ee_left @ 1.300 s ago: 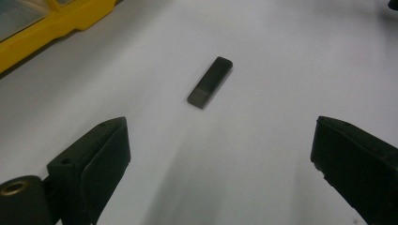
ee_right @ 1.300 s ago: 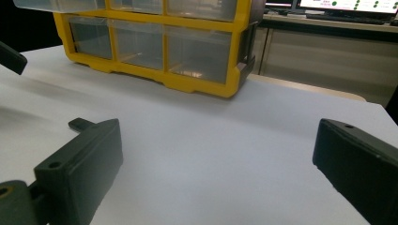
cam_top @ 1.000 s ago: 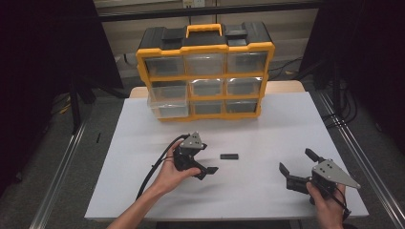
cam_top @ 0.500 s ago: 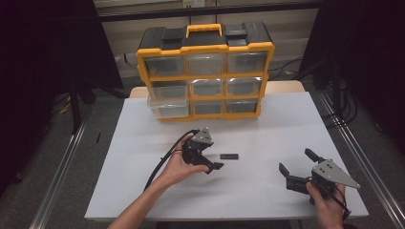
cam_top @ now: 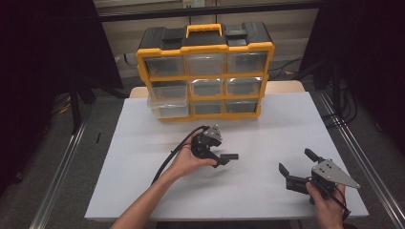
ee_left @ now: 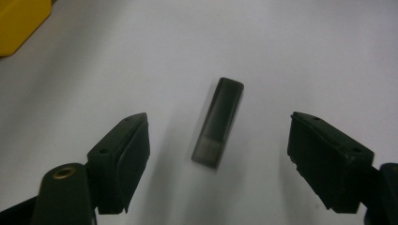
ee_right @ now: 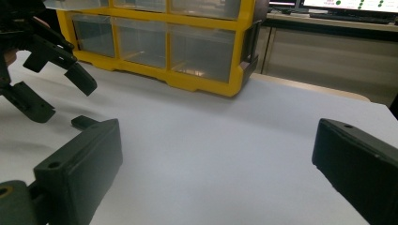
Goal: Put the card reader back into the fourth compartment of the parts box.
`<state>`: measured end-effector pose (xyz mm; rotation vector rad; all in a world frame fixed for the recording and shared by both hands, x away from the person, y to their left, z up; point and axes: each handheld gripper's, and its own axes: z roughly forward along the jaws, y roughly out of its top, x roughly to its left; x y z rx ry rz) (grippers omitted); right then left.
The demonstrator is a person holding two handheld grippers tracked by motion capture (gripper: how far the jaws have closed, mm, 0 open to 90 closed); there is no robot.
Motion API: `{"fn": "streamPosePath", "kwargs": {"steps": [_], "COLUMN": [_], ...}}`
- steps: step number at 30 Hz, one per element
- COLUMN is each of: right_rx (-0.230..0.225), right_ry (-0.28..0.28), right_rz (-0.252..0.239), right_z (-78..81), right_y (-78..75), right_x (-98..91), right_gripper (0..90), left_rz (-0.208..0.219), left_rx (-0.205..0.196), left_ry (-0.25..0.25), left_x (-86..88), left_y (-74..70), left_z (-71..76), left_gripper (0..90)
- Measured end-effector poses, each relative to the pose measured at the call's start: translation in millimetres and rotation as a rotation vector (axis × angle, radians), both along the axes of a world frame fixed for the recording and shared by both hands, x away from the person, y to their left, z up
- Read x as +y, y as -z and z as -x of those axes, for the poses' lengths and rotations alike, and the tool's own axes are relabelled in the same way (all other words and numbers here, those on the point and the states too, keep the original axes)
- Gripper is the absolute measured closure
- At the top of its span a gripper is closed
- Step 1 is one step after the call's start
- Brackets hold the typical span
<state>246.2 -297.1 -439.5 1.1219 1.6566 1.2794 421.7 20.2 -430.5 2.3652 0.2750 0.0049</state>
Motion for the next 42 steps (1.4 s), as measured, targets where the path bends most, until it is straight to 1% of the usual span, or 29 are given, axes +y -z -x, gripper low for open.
{"fn": "streamPosePath", "kwargs": {"steps": [2, 3, 5, 6, 7, 8, 9, 10, 11, 12, 13, 14, 16, 18, 19, 20, 21, 22, 25, 26, 27, 28, 29, 31, 33, 35, 38, 39, 42], "right_rx": [0.0, 0.0, 0.002, 0.002, 0.001, 0.001, 0.001, 0.0, 0.0, 0.001, 0.005, 0.006, 0.004, 0.004, 0.004, 0.004, 0.004, 0.005, 0.005, 0.006, 0.005, 0.005, 0.006, 0.006, 0.007, 0.007, 0.006, 0.009, 0.009], "right_ry": [-0.001, -0.001, 0.0, 0.0, -0.003, -0.003, -0.004, -0.004, -0.004, -0.002, 0.002, 0.0, 0.0, 0.0, -0.001, 0.001, 0.001, 0.001, -0.001, -0.001, -0.002, -0.002, -0.002, -0.004, -0.005, -0.005, -0.004, -0.004, -0.006], "right_rz": [0.001, 0.001, 0.0, 0.0, -0.001, -0.001, 0.0, 0.002, 0.002, 0.011, 0.009, 0.004, 0.006, 0.006, 0.008, 0.008, 0.008, 0.006, 0.007, 0.005, 0.006, 0.006, 0.005, 0.006, 0.005, 0.004, 0.004, 0.003, 0.005], "right_z": [0.1, 0.1, 0.0, 0.0, 0.0, 0.0, 0.0, -0.2, -0.2, -0.5, -0.8, -0.9, -0.8, -0.7, -0.6, -0.7, -0.7, -0.7, -0.6, -0.5, -0.5, -0.6, -0.6, -1.0, -1.1, -1.0, -1.1, -1.0, -1.1], "right_y": [0.0, 0.0, 0.1, 0.1, 0.1, 0.1, 0.1, 0.2, 0.2, 0.4, 0.7, 0.6, 0.7, 0.7, 0.7, 0.7, 0.7, 0.7, 0.7, 0.6, 0.7, 0.7, 0.7, 0.9, 0.9, 0.9, 0.9, 0.9, 1.1], "right_x": [-0.1, -0.1, 0.0, 0.0, 0.1, 0.2, 0.1, 0.2, 0.2, -0.2, -0.1, -0.1, 0.0, 0.1, 0.1, 0.0, 0.0, 0.0, 0.1, 0.3, 0.1, 0.1, 0.1, 0.1, 0.4, 0.4, 0.2, 0.3, 0.3], "right_gripper": [2.0, 2.0, 2.0, 2.0, 2.0, 2.0, 2.0, 2.0, 2.0, 1.9, 1.9, 1.9, 1.9, 1.9, 1.9, 1.9, 1.9, 1.9, 1.9, 1.9, 1.8, 1.7, 1.7, 1.8, 1.8, 1.8, 1.6, 1.7, 1.7], "left_rz": [0.02, 0.02, -0.019, -0.019, -0.028, -0.032, -0.026, -0.038, -0.038, -0.047, -0.055, -0.077, -0.069, -0.092, -0.106, -0.107, -0.108, -0.107, -0.111, -0.117, -0.117, -0.117, -0.119, -0.11, -0.11, -0.127, -0.13, -0.141, -0.137], "left_rx": [0.021, 0.021, 0.009, 0.009, 0.016, 0.014, 0.014, 0.007, 0.007, 0.01, 0.001, -0.001, 0.003, -0.006, -0.002, -0.007, -0.01, -0.011, -0.007, -0.004, -0.008, -0.006, 0.002, 0.007, 0.009, 0.008, 0.017, 0.017, 0.024], "left_ry": [0.0, 0.0, 0.014, 0.014, 0.021, 0.025, 0.021, 0.031, 0.031, 0.037, 0.042, 0.056, 0.051, 0.073, 0.081, 0.085, 0.088, 0.089, 0.092, 0.1, 0.106, 0.11, 0.113, 0.11, 0.111, 0.119, 0.119, 0.127, 0.125], "left_x": [-3.7, -3.7, -8.2, -8.2, -10.3, -11.0, -12.2, -13.0, -13.0, -14.0, -15.2, -16.8, -18.3, -20.6, -21.7, -22.8, -22.8, -22.9, -23.2, -23.5, -24.5, -24.6, -24.4, -24.4, -24.7, -26.0, -27.0, -27.7, -27.6], "left_y": [1.2, 1.2, 4.6, 4.6, 6.2, 6.4, 7.3, 7.3, 7.3, 7.5, 8.1, 8.3, 9.5, 10.6, 11.3, 12.6, 12.2, 12.1, 11.6, 11.0, 10.9, 10.9, 10.7, 11.5, 11.5, 10.2, 9.9, 9.0, 9.4], "left_z": [-2.2, -2.2, -3.6, -3.6, -5.1, -6.4, -6.5, -7.2, -7.2, -7.6, -8.0, -9.2, -8.3, -8.4, -8.4, -7.5, -8.0, -9.3, -10.0, -10.2, -9.3, -9.4, -10.0, -10.3, -10.3, -10.4, -9.9, -9.9, -10.6], "left_gripper": [26.8, 27.6, 29.5, 30.9, 33.1, 33.9, 34.8, 36.7, 38.7, 38.7, 40.7, 43.0, 46.6, 48.1, 49.2, 51.5, 51.5, 55.2, 57.5, 59.3, 63.3, 64.4, 65.3, 66.5, 67.8, 69.5, 71.0, 73.5, 73.5]}}
